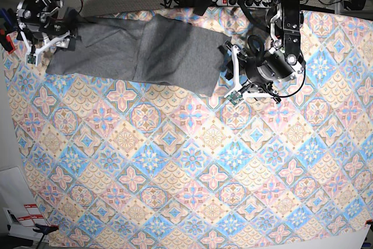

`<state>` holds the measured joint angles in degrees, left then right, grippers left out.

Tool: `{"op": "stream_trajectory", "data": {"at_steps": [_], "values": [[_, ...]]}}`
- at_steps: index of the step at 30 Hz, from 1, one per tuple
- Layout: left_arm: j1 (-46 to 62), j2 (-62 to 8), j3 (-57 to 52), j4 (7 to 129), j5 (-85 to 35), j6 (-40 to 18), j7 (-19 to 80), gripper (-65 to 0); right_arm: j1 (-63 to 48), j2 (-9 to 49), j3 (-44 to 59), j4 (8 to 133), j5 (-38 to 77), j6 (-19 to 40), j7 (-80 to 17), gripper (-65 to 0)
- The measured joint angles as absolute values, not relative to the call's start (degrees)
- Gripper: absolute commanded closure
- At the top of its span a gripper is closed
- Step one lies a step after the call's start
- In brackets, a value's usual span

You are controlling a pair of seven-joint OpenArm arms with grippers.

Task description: Fold the T-shirt properly

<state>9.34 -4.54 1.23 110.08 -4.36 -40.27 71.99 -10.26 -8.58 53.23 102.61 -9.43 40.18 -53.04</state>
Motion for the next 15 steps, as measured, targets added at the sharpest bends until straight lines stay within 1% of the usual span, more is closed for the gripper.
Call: {"op": "stream_trajectory", "data": {"at_steps": [7, 10, 15], "values": [[9.41, -4.49, 1.15, 110.08, -4.56, -40.16, 71.99, -25.0, -8.47, -8.51, 53.91, 96.16, -10.17, 40.01, -52.45, -50.6], [9.56, -4.51, 1.15, 110.06, -4.36, -40.12, 72.01, -25.0, -5.72, -8.49, 56.88, 92.68, -8.54, 40.14, -48.05, -50.6], [9.54, -4.6, 1.15, 110.06, -3.86, -40.14, 72.03, -25.0, -6.96, -8.4, 57.87, 89.01, -8.49, 39.88, -47.66, -50.6]]}}
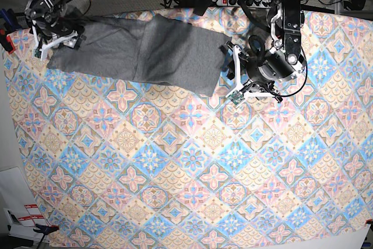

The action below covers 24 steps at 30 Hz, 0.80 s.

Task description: Fold the T-shirt properly

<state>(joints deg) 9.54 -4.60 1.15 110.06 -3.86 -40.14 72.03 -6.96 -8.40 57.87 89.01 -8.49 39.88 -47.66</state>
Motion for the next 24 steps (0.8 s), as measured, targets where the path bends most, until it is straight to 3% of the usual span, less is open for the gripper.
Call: {"op": "stream_trajectory", "data": {"at_steps": [11, 17, 24], "values": [[9.28, -4.62, 1.15, 110.04, -3.95, -40.14, 72.2, -25.1, -6.68, -7.94, 57.76, 86.83, -8.54, 39.86, -46.83, -48.4], [9.3, -4.62, 1.13, 110.04, -3.95, -40.14, 72.2, -25.1, -7.4, -7.75, 55.2, 87.66, -7.49, 39.86, -52.38, -28.4], [9.28, -4.62, 1.13, 110.04, -3.95, -40.14, 72.23, -24.9, -6.98, -7.44, 55.09, 88.05, -7.18, 39.86, -57.08, -10.4]]}}
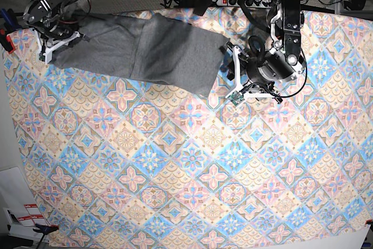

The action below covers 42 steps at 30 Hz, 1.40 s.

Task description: Fold the T-shirt properly

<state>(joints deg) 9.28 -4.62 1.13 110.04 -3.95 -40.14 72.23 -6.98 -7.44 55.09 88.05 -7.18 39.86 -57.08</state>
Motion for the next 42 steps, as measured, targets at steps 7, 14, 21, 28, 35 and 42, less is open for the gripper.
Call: {"op": "stream_trajectory", "data": {"at_steps": [7, 14, 21, 28, 35, 42], "values": [[9.28, -4.6, 1.13, 106.48, -3.92, -40.14, 72.05, -24.7, -7.88, -8.64, 54.89, 94.02, -9.32, 40.25, -61.78, -4.5], [7.2, -4.47, 1.13, 101.47, -3.95, -40.12, 71.85, -24.8, -7.75, -7.11, 48.9, 103.57, -12.25, 40.05, -65.67, -4.5], [2.59, -3.81, 1.3, 90.04, -3.9, -40.07, 71.88, -25.0, -4.62, -7.46, 43.86, 105.36, -19.4, 40.1, -66.22, -4.5], [2.68, -4.25, 10.55, 89.86, -3.81, -39.88, 72.01, -25.1, -8.8, -7.16, 30.41, 109.65, -20.34, 40.05, -65.65, -4.5], [4.19, -3.66, 17.23, 89.86, -4.93, -39.9, 72.25, -25.1, -12.05, -6.35, 20.36, 110.83, -20.95, 40.03, -65.67, -4.5], [3.77, -3.81, 17.12, 89.71, -8.91, -39.9, 72.4, -25.1, -12.82, -5.06, 14.33, 111.87, -20.71, 40.21, -65.95, -4.5]]}}
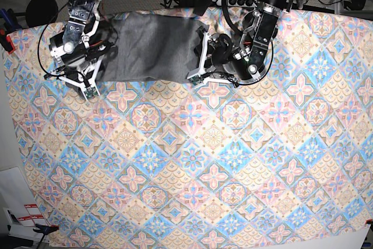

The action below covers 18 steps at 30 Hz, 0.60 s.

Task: Fold the T-shirt properly
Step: 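Grasp the fold with the left gripper and fold it over toward the right gripper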

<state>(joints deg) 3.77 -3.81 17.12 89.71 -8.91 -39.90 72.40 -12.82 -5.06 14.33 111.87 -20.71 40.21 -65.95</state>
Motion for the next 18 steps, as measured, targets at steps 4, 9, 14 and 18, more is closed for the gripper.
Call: {"op": "stream_trajectory", "data": {"at_steps": [4, 9, 14, 18], "values": [[1.02, 0.08, 16.73, 82.15, -8.56, -40.01, 71.44, -25.1, -12.84, -5.28, 14.04, 111.85, -20.73, 40.1, -66.28, -4.5], [-5.37, 5.48, 16.62, 64.49, -12.51, -40.62, 59.42, -25.1, -12.86, -5.15, 13.91, 112.01, -20.8, 40.07, -66.26, -4.6], [-8.54, 7.62, 16.32, 56.86, -14.06, -42.04, 56.66, -25.0, -12.99, -5.21, 13.91, 112.09, -20.75, 40.07, -66.11, -4.7], [-8.56, 7.99, 15.97, 56.86, -14.35, -41.71, 57.23, -24.5, -13.67, -4.08, 10.79, 112.09, -20.99, 39.92, -66.13, -4.7]]}}
